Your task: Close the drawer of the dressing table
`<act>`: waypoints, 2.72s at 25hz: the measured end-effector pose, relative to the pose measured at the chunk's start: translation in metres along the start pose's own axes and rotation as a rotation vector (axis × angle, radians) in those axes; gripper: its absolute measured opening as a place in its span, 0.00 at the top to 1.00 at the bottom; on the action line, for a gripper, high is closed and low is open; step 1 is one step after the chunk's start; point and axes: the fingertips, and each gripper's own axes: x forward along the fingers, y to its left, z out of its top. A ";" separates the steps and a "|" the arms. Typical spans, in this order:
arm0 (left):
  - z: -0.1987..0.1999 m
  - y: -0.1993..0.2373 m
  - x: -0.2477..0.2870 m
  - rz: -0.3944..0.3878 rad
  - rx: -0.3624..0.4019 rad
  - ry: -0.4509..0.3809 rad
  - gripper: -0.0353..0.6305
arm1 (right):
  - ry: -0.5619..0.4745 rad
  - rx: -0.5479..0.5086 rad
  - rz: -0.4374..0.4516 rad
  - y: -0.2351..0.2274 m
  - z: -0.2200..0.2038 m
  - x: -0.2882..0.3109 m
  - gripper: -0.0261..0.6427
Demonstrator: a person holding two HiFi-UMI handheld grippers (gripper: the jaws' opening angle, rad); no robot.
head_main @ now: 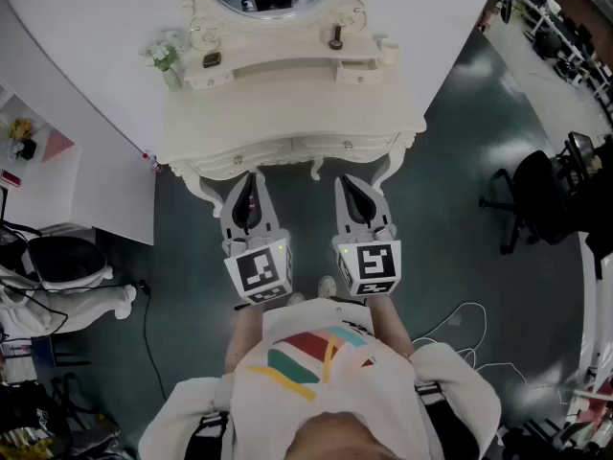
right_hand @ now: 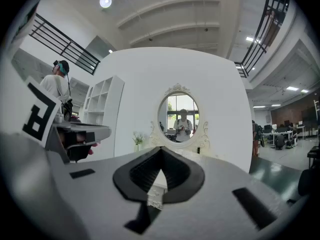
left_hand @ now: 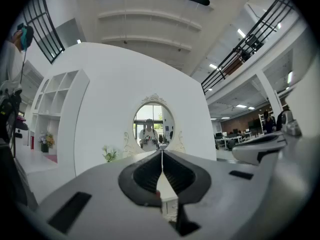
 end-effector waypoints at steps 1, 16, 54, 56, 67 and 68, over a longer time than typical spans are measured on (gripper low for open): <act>0.000 0.000 0.001 0.002 0.004 -0.003 0.94 | 0.000 0.001 -0.002 -0.002 -0.001 0.001 0.96; -0.007 -0.008 0.028 0.035 -0.012 0.019 0.94 | 0.017 0.029 0.009 -0.042 -0.016 0.010 0.96; -0.005 0.067 0.355 -0.007 -0.039 -0.078 0.94 | -0.016 -0.015 0.052 -0.111 0.013 0.336 0.96; 0.004 0.077 0.381 -0.010 -0.039 -0.078 0.94 | -0.021 -0.021 0.041 -0.113 0.020 0.363 0.96; -0.007 0.093 0.458 -0.007 -0.061 -0.021 0.94 | -0.009 -0.019 0.027 -0.135 0.020 0.444 0.96; -0.008 0.092 0.461 0.001 -0.056 -0.017 0.94 | -0.011 -0.014 0.033 -0.138 0.020 0.448 0.96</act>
